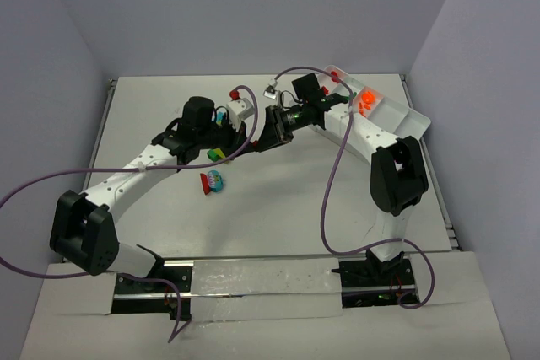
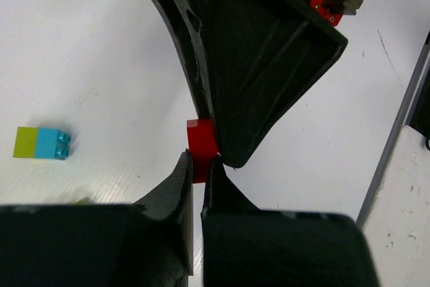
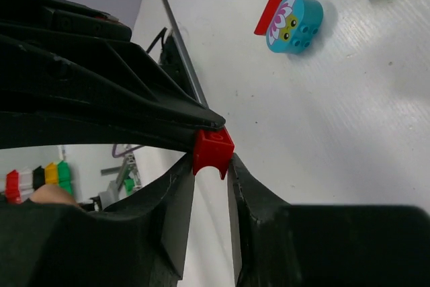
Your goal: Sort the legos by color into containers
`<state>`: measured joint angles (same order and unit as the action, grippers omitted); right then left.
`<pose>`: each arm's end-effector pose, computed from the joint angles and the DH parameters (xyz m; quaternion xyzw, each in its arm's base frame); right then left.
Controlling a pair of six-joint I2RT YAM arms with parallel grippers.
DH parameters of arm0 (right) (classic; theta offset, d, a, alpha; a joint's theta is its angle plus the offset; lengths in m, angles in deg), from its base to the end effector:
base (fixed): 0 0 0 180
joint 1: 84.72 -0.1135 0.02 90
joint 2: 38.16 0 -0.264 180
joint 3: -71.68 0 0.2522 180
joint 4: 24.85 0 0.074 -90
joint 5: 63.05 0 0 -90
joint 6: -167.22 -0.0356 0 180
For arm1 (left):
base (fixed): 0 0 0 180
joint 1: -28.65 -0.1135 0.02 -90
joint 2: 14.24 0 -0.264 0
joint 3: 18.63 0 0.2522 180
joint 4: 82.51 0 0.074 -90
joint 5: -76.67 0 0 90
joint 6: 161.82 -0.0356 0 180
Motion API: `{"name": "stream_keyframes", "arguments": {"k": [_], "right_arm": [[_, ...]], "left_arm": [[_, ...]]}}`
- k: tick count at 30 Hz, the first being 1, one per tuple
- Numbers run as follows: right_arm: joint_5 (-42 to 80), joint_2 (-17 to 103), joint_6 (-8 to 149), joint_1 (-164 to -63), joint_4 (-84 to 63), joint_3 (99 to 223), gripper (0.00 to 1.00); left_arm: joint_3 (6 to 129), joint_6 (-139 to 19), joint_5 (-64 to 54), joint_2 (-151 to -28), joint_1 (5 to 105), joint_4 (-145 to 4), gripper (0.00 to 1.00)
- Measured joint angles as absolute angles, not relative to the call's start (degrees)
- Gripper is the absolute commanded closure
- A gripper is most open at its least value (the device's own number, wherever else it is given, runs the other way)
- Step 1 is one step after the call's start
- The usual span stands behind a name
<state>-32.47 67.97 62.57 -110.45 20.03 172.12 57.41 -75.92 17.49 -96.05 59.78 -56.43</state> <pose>0.3496 0.2025 0.2710 -0.2453 0.7977 0.5390 0.1140 0.2663 -0.1822 0.2943 0.3781 0.7640 -0.3353 0.4012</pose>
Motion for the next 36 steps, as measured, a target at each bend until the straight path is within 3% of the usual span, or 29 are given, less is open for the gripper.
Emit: {"name": "stream_keyframes", "arguments": {"k": [4, 6, 7, 9, 10, 13, 18, 21, 26, 29, 32, 33, 34, 35, 36], "right_arm": [[-32.7, 68.1, 61.5, -110.3, 19.8, 172.1, 0.93], [-32.7, 68.1, 61.3, -110.3, 19.7, 172.1, 0.93], [-32.7, 68.1, 61.2, -110.3, 19.7, 172.1, 0.84], [-32.7, 68.1, 60.9, -110.3, 19.6, 172.1, 0.54], [-32.7, 68.1, 60.7, -110.3, 19.6, 172.1, 0.46], [-33.4, 68.2, 59.9, -109.9, 19.0, 172.1, 0.42], [-35.2, 68.5, 58.2, -109.4, 17.9, 172.1, 0.52], [-36.4, 69.1, 57.0, -109.2, 17.1, 172.1, 0.72], [-36.5, 69.8, 55.8, -108.8, 16.8, 172.1, 0.77], [-36.6, 69.9, 55.4, -108.7, 16.6, 172.1, 0.86], [-36.6, 70.0, 55.0, -108.6, 16.4, 172.1, 1.0], [-36.6, 70.0, 55.0, -108.6, 16.4, 172.1, 1.0], [-36.7, 70.0, 54.9, -108.5, 16.4, 172.1, 1.0], [-36.7, 70.0, 54.9, -108.5, 16.4, 172.1, 1.0], [-36.7, 70.0, 55.1, -108.4, 16.4, 172.1, 1.0]], "left_arm": [[57.4, -76.6, 16.8, -95.9, 59.8, -56.5, 1.0], [57.4, -76.8, 16.8, -95.9, 59.8, -56.5, 1.0], [57.4, -76.9, 16.7, -95.9, 59.8, -56.5, 1.0], [57.4, -77.1, 16.7, -95.9, 59.8, -56.5, 1.0], [57.4, -77.1, 16.7, -95.8, 59.8, -56.5, 1.0], [57.4, -77.2, 16.8, -95.8, 59.9, -56.5, 1.0], [57.4, -77.4, 16.7, -95.8, 60.1, -56.5, 1.0], [57.4, -77.6, 16.6, -95.8, 60.1, -56.5, 1.0], [57.4, -78.2, 16.0, -95.6, 60.2, -56.7, 1.0], [57.4, -78.3, 15.8, -95.6, 60.2, -56.6, 1.0], [57.4, -78.4, 15.6, -95.6, 60.3, -56.6, 0.82], [57.4, -78.5, 15.5, -95.6, 60.3, -56.6, 0.78], [57.4, -78.5, 15.2, -95.6, 60.4, -56.6, 0.59], [57.4, -78.6, 15.0, -95.6, 60.5, -56.6, 0.49], [57.4, -78.6, 14.6, -95.6, 60.5, -56.5, 0.28]]}}
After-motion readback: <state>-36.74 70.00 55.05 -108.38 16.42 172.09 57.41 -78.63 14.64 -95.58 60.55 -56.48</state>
